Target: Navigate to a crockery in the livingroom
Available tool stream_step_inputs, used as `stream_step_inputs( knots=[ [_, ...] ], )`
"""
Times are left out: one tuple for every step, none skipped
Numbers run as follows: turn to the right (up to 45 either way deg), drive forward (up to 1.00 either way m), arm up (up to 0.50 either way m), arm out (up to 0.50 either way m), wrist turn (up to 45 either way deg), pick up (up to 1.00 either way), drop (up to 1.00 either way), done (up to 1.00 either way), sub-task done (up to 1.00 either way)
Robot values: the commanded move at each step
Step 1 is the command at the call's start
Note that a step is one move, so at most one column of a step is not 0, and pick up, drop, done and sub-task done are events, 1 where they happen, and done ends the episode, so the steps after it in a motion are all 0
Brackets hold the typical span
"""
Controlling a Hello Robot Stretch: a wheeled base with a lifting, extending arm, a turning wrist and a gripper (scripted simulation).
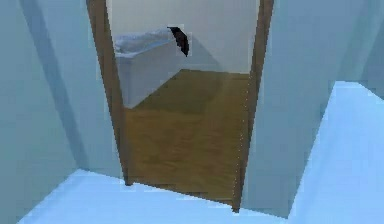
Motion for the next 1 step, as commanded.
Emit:
stream_step_inputs(
  knots=[
    [-3.0, 0.00, 0.00, 0.00, 0.0, 0.00, 0.00, 0.00, 0.00]
  ],
)
